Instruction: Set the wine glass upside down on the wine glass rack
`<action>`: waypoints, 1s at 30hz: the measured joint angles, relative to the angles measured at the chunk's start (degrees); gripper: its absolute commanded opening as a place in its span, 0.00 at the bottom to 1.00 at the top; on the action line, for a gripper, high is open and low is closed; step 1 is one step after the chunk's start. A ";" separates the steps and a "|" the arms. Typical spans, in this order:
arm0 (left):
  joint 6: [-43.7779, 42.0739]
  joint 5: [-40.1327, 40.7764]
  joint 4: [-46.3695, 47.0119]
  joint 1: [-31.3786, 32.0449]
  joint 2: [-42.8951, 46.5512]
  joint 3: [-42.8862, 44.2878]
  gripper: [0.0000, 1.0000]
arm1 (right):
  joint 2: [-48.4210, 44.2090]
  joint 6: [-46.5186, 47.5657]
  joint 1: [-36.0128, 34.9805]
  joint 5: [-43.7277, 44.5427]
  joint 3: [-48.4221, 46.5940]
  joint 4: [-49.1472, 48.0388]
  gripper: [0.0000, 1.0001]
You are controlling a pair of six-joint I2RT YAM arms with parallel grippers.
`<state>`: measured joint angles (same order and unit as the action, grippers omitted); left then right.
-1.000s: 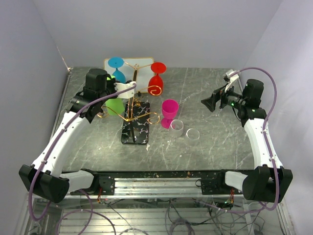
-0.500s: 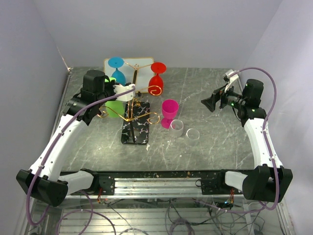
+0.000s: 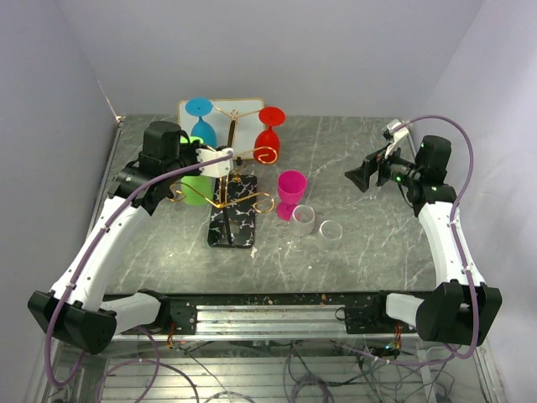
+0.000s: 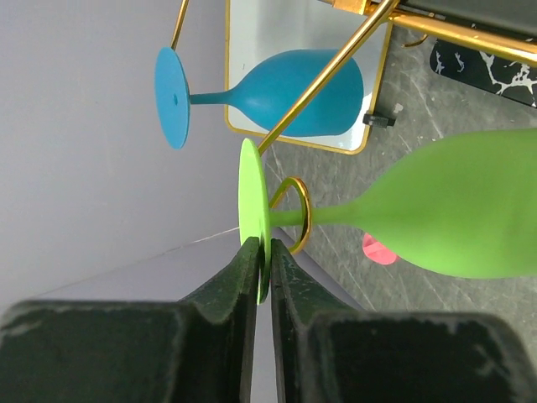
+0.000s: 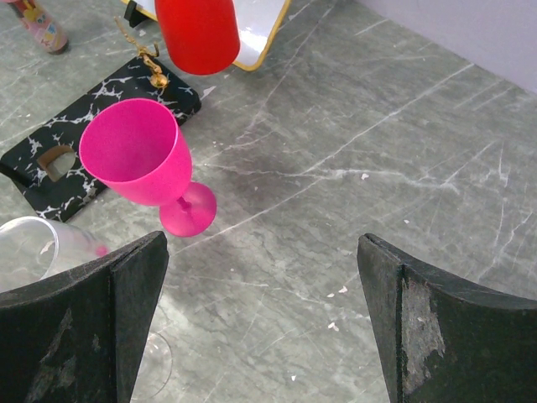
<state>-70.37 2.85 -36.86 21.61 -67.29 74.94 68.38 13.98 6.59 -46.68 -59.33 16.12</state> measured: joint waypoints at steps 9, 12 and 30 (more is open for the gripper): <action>-0.11 -0.68 -1.11 0.11 -0.07 0.00 0.27 | 0.02 0.00 0.00 0.00 0.00 0.00 0.95; -0.11 -0.98 -1.79 0.15 -0.07 0.00 0.29 | 0.02 0.00 0.00 0.11 0.00 0.00 0.95; 0.35 -3.67 -8.44 0.26 -0.09 3.10 0.65 | 0.50 0.22 0.00 1.29 0.00 0.00 0.96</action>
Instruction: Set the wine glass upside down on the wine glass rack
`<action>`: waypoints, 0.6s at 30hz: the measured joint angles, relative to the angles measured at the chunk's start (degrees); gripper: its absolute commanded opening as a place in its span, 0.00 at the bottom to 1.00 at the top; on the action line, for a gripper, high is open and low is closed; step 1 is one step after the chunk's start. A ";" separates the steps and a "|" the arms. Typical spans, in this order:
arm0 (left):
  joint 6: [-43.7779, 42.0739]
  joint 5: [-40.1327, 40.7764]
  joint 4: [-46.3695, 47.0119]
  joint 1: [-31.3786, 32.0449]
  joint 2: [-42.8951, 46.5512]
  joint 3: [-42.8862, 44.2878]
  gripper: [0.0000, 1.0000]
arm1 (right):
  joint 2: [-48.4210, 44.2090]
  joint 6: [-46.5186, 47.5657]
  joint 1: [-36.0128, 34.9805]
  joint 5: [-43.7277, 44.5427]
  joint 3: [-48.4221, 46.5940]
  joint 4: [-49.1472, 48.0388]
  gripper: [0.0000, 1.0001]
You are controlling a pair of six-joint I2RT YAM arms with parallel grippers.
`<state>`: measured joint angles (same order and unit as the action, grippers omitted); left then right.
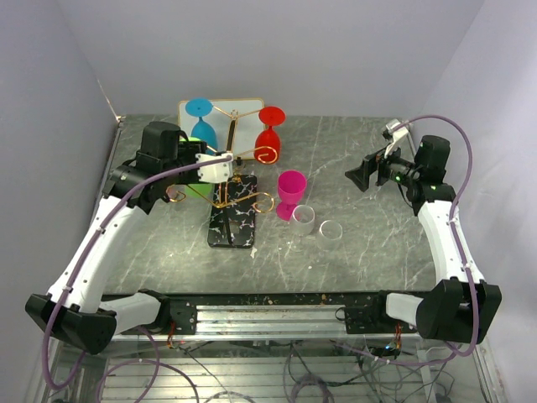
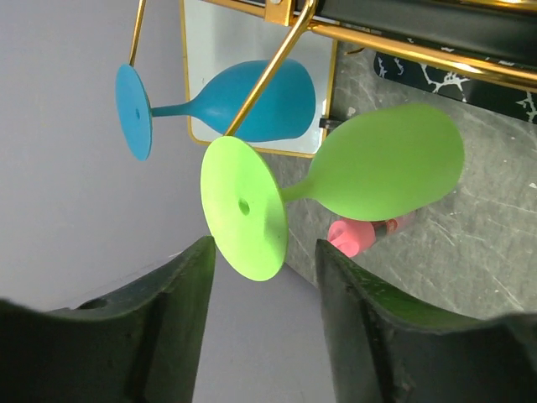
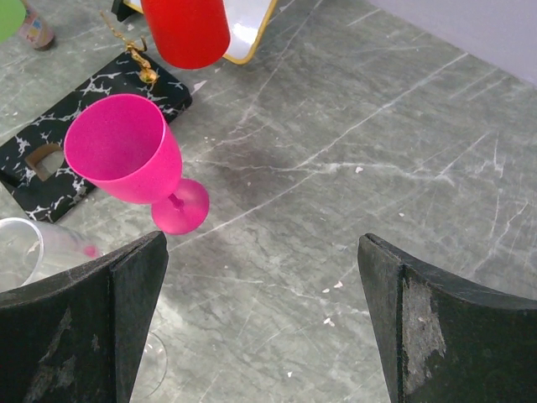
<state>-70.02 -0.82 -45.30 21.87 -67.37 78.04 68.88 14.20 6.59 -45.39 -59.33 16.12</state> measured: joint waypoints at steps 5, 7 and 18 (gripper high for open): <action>0.39 -0.98 -2.60 0.00 0.11 1.22 0.70 | 0.83 0.07 0.00 0.46 0.00 0.00 0.96; 0.52 -1.01 -3.50 0.00 0.44 1.29 0.72 | 1.01 0.15 0.00 0.70 0.00 0.00 0.96; 5.68 -0.98 -4.24 0.00 5.38 1.55 0.78 | 1.81 0.22 0.20 2.34 0.00 0.00 0.96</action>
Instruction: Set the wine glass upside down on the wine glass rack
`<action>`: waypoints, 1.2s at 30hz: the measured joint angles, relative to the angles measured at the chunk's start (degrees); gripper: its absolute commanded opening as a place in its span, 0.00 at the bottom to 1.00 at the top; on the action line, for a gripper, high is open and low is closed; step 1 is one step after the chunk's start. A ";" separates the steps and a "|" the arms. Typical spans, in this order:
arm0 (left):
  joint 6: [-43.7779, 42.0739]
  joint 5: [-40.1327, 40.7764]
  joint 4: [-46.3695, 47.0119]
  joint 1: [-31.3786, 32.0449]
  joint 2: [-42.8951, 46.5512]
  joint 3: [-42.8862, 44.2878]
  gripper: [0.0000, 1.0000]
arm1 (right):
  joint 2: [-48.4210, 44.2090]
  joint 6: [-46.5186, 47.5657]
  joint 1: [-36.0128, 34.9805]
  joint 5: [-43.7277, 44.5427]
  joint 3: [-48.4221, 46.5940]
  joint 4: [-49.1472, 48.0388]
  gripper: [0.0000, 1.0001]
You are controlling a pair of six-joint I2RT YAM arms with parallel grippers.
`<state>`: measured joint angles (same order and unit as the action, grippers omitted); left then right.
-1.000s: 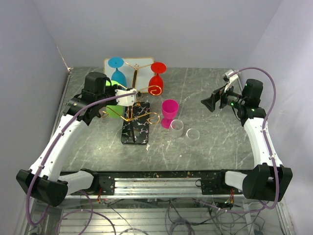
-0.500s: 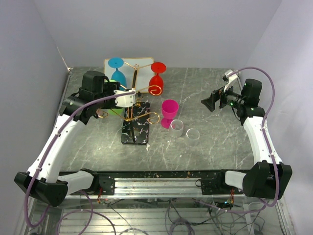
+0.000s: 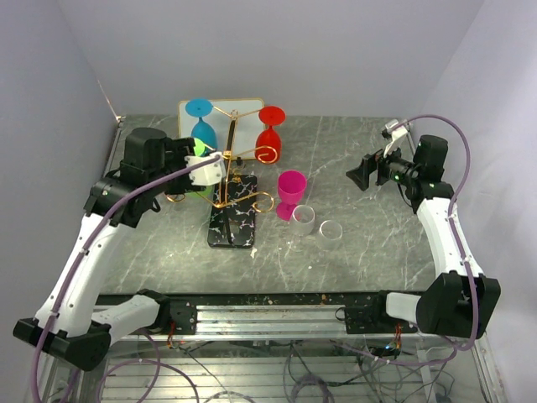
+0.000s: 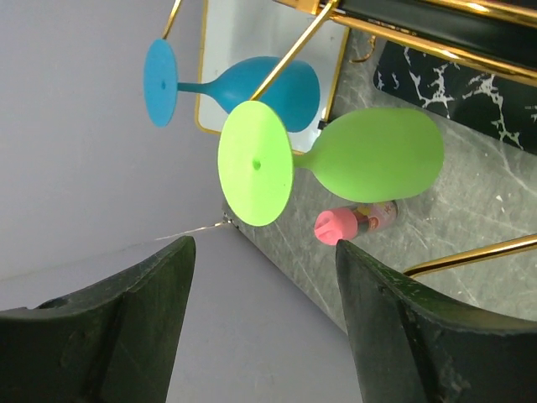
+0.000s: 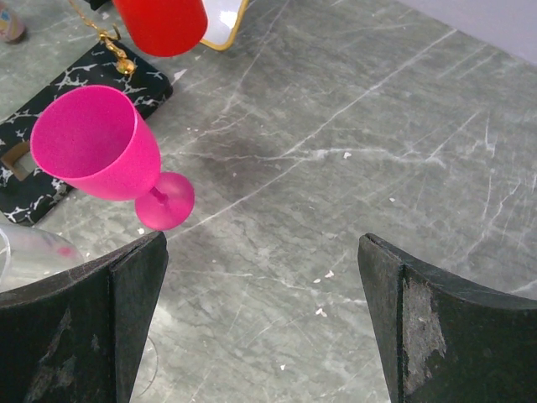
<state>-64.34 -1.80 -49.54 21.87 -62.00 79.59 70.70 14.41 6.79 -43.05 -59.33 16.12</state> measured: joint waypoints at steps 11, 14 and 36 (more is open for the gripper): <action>16.81 8.57 11.69 -0.15 8.76 -1.62 0.88 | 0.98 1.07 0.00 3.34 -1.01 2.10 0.92; 23.12 10.27 14.97 -1.66 12.90 -4.28 0.92 | 2.38 1.84 -0.28 3.23 -4.31 4.94 0.91; 51.78 3.26 16.26 -15.50 13.25 -8.52 0.97 | 19.82 3.54 -24.46 22.95 -23.17 18.45 0.73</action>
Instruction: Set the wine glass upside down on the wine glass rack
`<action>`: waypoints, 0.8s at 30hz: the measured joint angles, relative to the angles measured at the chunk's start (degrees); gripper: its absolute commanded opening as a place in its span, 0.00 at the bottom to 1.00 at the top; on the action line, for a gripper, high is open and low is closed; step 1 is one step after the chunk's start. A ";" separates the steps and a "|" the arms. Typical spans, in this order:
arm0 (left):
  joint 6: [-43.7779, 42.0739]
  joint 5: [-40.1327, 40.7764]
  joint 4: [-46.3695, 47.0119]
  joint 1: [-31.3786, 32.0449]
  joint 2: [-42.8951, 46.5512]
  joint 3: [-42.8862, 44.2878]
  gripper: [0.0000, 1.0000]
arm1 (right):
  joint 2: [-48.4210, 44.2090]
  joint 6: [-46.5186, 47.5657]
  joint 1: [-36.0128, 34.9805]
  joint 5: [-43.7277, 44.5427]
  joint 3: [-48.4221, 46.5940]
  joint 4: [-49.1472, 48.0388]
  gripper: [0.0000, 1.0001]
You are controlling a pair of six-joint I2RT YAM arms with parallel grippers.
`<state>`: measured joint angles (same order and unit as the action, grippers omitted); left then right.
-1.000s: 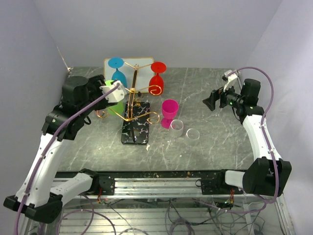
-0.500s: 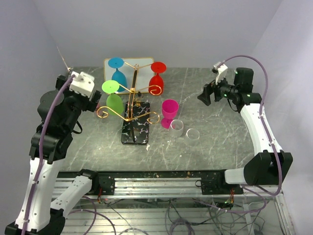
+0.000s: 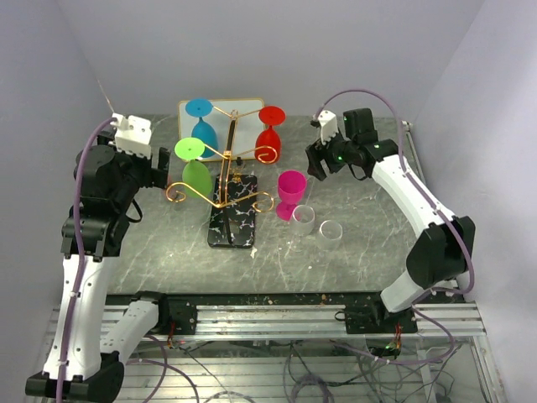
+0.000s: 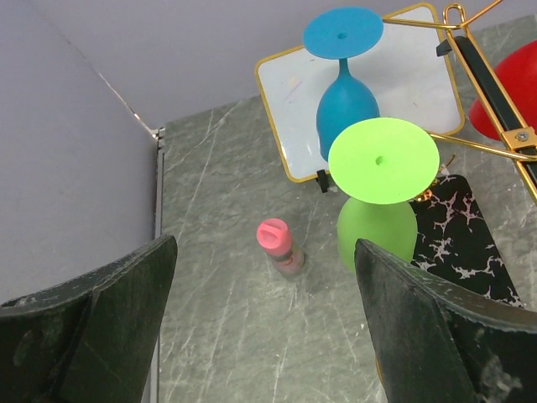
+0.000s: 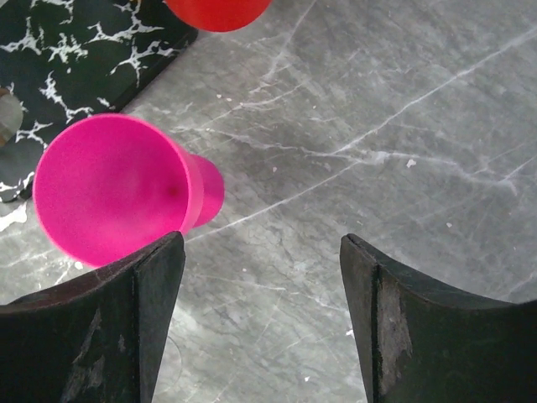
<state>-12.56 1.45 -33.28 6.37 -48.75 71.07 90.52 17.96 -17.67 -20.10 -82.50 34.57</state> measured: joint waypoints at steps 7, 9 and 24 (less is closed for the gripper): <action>0.90 -1.86 0.02 -2.89 -0.55 0.02 0.96 | 3.13 -3.21 -1.90 3.04 -3.69 1.97 0.68; 0.98 -1.97 0.02 -3.30 -1.07 0.11 0.96 | 3.67 -3.89 -2.32 3.06 -4.57 2.47 0.65; 0.96 -2.84 0.04 -3.85 -1.92 0.13 0.95 | 6.19 -5.97 -5.66 3.45 -5.29 4.59 0.45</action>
<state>-11.60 -1.39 -33.23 2.52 -50.68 71.20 96.71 11.99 -23.33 -16.64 -87.79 39.16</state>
